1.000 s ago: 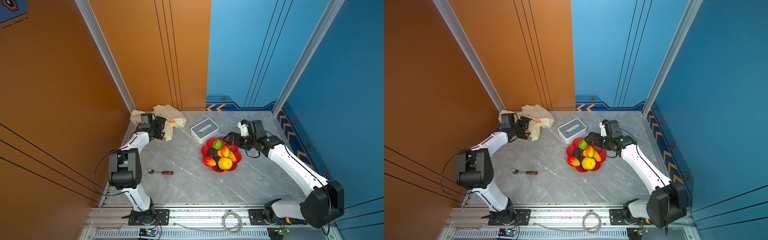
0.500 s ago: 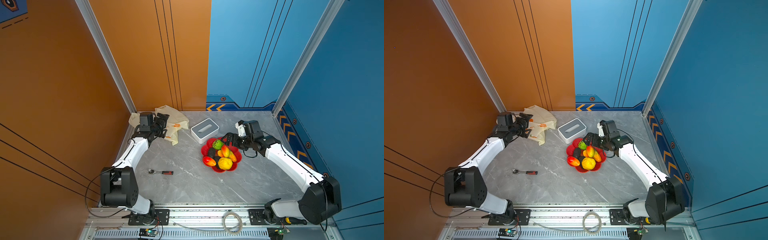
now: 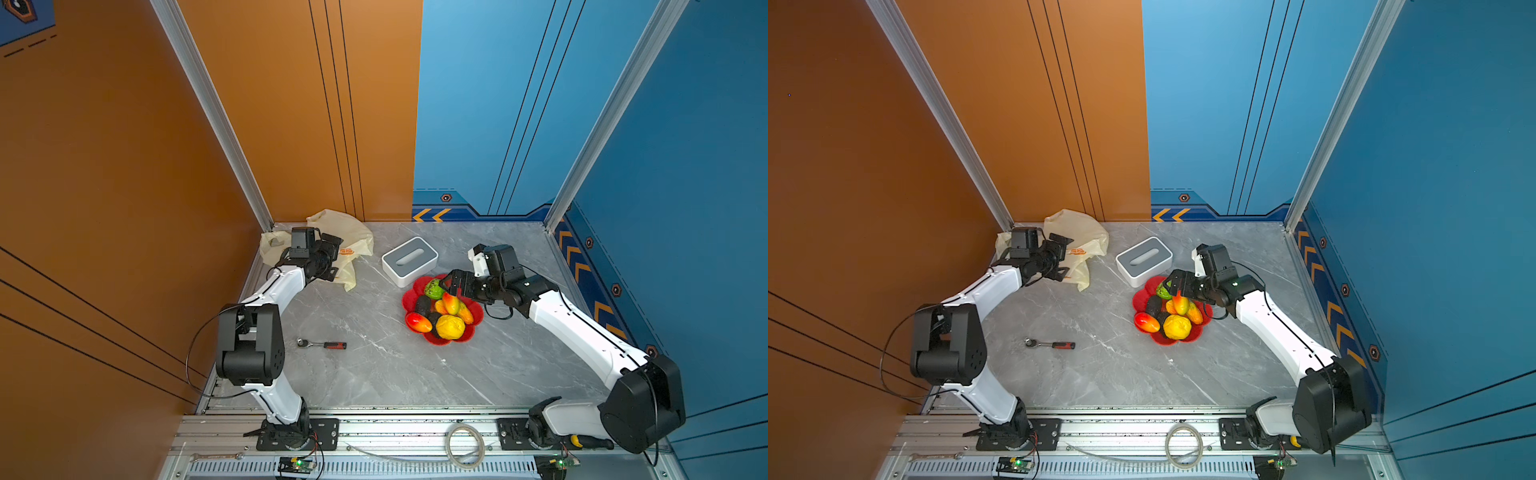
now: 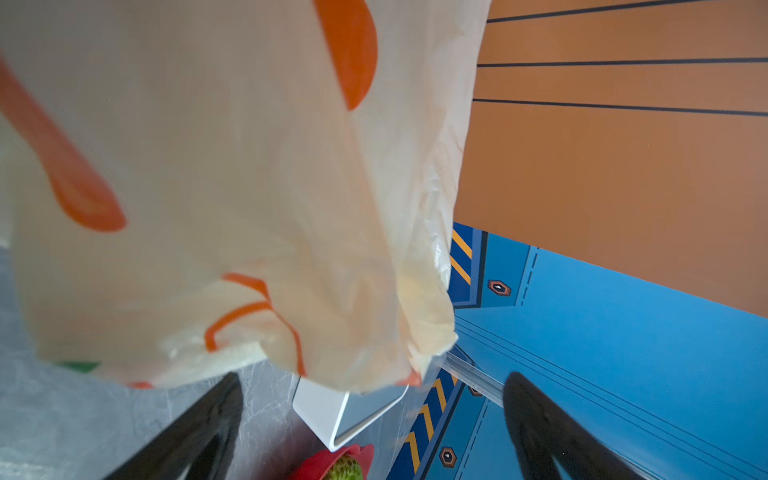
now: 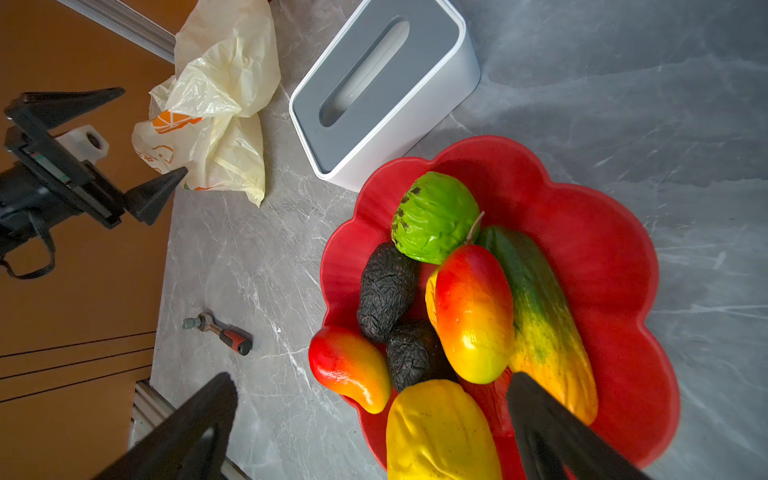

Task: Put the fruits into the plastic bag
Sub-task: 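Grasp the bag with the left gripper and drag it toward the robot beside the bowl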

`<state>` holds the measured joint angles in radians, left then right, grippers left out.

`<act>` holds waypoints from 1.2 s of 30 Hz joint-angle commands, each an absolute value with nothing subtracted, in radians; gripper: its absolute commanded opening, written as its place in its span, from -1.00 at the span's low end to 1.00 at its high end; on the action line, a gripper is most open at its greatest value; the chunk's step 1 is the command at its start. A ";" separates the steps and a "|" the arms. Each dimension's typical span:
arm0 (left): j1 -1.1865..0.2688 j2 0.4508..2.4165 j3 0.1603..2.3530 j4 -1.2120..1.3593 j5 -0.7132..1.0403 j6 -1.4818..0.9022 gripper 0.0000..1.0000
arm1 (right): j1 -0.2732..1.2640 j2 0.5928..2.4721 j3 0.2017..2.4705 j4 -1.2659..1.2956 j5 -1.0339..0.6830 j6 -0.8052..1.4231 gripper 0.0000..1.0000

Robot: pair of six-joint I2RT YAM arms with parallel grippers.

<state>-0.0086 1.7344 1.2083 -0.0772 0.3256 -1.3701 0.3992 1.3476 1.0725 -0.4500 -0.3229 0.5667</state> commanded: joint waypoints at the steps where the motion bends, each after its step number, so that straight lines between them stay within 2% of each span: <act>1: -0.007 1.785 1.265 -0.062 0.321 -1.382 0.81 | 0.394 1.317 1.060 -0.454 -0.296 0.568 1.00; 4: -0.004 1.824 1.293 -0.047 0.322 -1.379 0.25 | 0.394 1.309 1.056 -0.456 -0.294 0.567 1.00; 7: 0.000 1.841 1.317 -0.060 0.324 -1.359 -0.16 | 0.394 1.307 1.058 -0.454 -0.290 0.568 1.00; 10: 0.006 1.838 1.324 -0.080 0.326 -1.331 -0.83 | 0.394 1.311 1.060 -0.449 -0.291 0.572 1.00; 11: 0.008 1.833 1.321 -0.083 0.330 -1.322 -0.99 | 0.394 1.313 1.061 -0.447 -0.293 0.575 1.00; 17: 0.011 1.743 1.304 -0.152 0.377 -1.173 -1.00 | 0.404 1.324 1.085 -0.438 -0.303 0.586 1.00; 25: -0.002 1.476 1.320 -0.343 0.502 -0.815 -1.00 | 0.424 1.333 1.116 -0.435 -0.306 0.600 1.00; 30: -0.001 1.353 1.373 -0.436 0.588 -0.685 -1.00 | 0.442 1.328 1.134 -0.422 -0.318 0.629 1.00; 36: -0.096 1.240 1.422 -0.475 0.675 -0.500 -1.00 | 0.444 1.270 1.134 -0.434 -0.295 0.644 1.00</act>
